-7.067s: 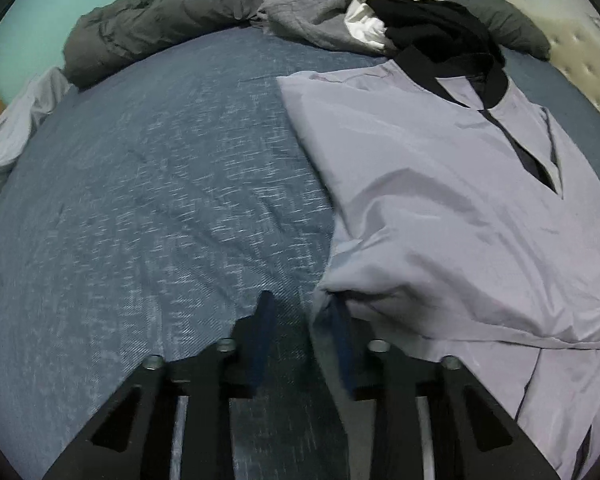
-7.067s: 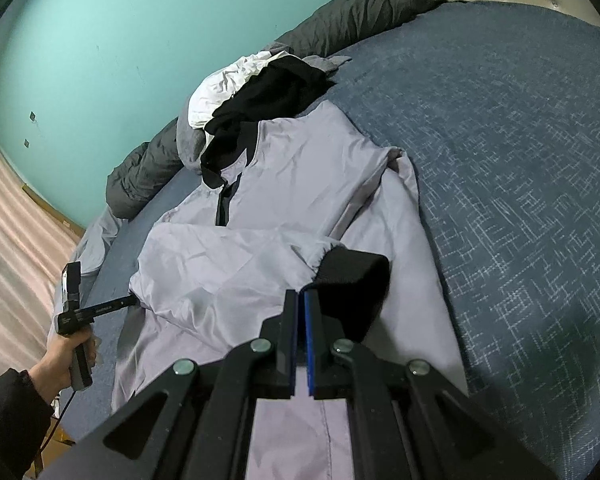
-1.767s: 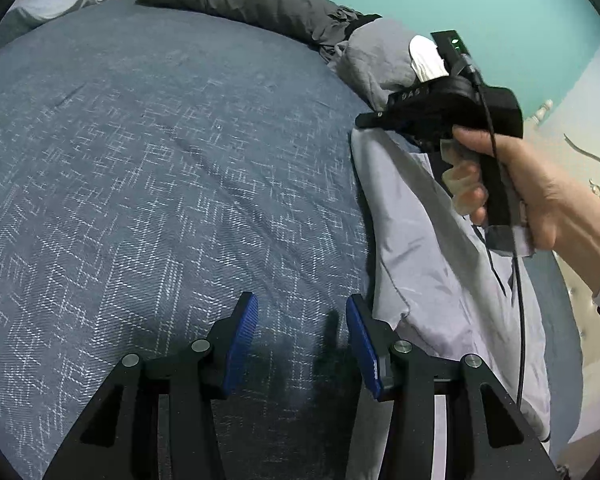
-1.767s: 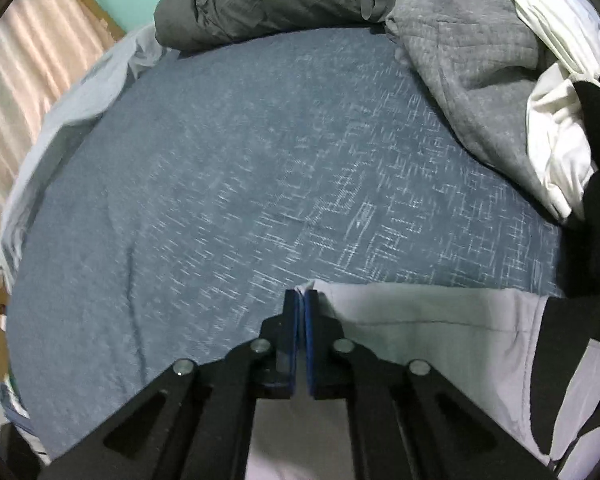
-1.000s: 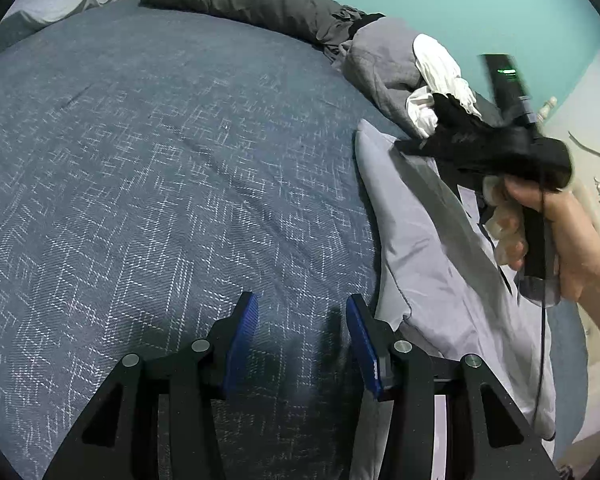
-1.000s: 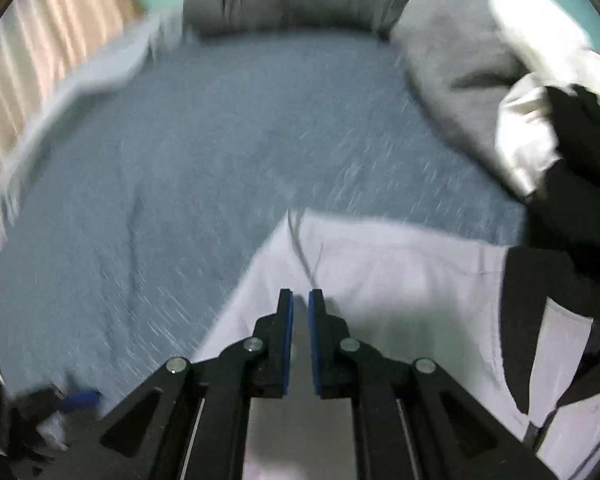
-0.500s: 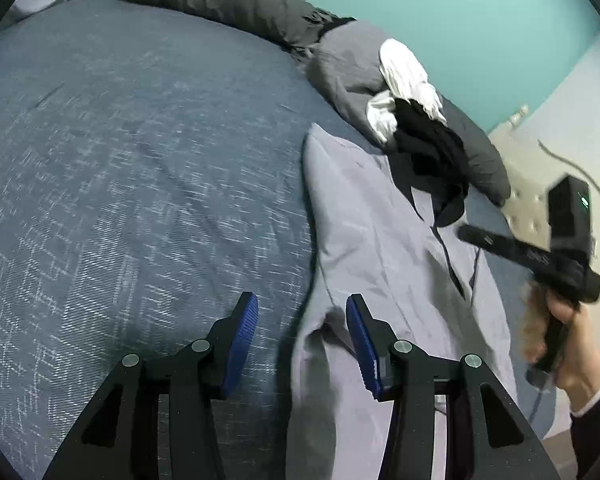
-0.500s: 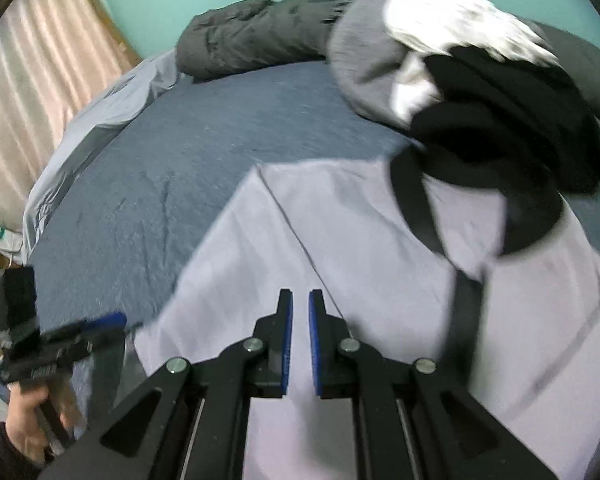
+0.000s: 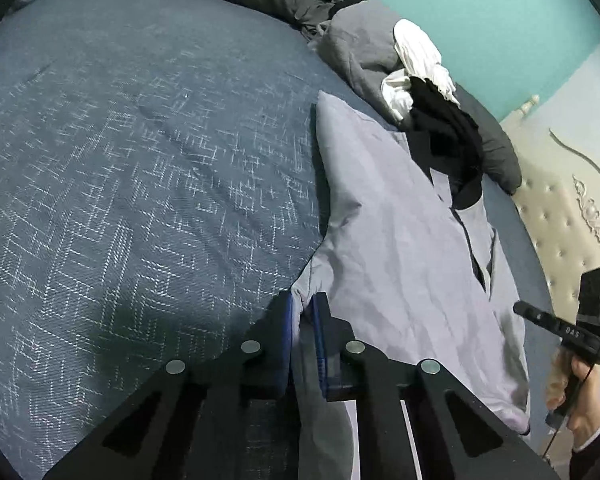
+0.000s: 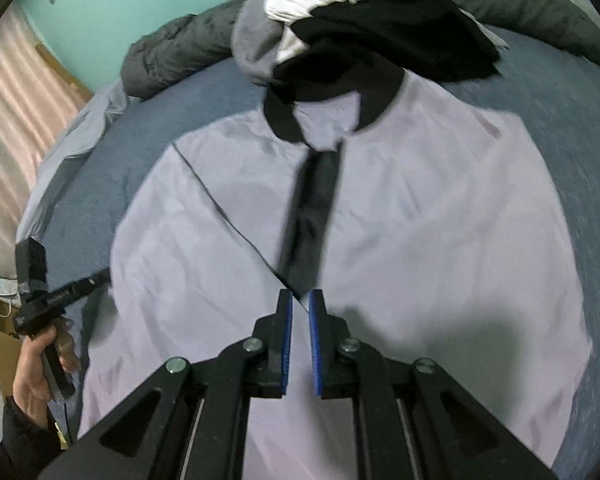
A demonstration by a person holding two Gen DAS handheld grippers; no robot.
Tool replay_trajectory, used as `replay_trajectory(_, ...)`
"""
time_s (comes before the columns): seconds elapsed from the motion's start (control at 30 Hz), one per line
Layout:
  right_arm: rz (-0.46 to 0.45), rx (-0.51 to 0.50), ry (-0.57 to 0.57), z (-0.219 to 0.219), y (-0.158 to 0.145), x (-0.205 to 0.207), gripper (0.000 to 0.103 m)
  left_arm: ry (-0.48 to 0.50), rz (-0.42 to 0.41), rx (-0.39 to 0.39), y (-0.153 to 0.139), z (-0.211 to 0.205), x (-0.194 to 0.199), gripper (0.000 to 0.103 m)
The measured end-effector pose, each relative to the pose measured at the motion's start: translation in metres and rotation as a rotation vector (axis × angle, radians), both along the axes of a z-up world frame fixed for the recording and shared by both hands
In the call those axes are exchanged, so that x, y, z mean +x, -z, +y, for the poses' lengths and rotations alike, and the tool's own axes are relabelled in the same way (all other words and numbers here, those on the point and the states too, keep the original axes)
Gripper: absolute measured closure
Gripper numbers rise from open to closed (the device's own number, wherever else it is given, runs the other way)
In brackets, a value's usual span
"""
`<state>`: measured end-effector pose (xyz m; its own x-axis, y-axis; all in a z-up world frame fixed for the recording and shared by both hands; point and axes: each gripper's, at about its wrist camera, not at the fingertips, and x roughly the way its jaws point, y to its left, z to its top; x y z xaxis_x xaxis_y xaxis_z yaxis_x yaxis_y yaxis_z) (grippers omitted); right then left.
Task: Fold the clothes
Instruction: 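Grasp the folded jacket hem with the left gripper and hold it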
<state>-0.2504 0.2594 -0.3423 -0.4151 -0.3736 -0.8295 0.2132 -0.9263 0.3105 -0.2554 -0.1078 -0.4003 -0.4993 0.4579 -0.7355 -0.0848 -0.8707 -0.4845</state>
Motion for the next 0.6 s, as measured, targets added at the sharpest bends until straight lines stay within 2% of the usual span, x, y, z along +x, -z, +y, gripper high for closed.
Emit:
replay_trajectory(0.1,-0.019,-0.007,0.009,0.010,0.007,0.016,0.095,-0.005,-0.004,0.002,0.002,0.000,-0.001,0.092)
replay_trajectory(0.2,-0.023,0.026,0.014,0.017,0.011,0.034,0.095,-0.004,-0.007,0.002,0.003,0.000,-0.001,0.092)
replay_trajectory(0.33,-0.035,0.021,0.087,0.041,0.017,0.058,0.095,-0.005,-0.010,0.002,0.005,-0.001,-0.001,0.091)
replay_trajectory(0.5,-0.094,0.049,0.109,0.055,0.040,0.081,0.095,-0.008,-0.012,-0.007,0.007,0.000,-0.001,0.091)
replay_trajectory(0.6,-0.042,0.021,0.145,0.064,0.028,0.094,0.095,-0.007,-0.010,-0.007,0.005,-0.001,0.000,0.091)
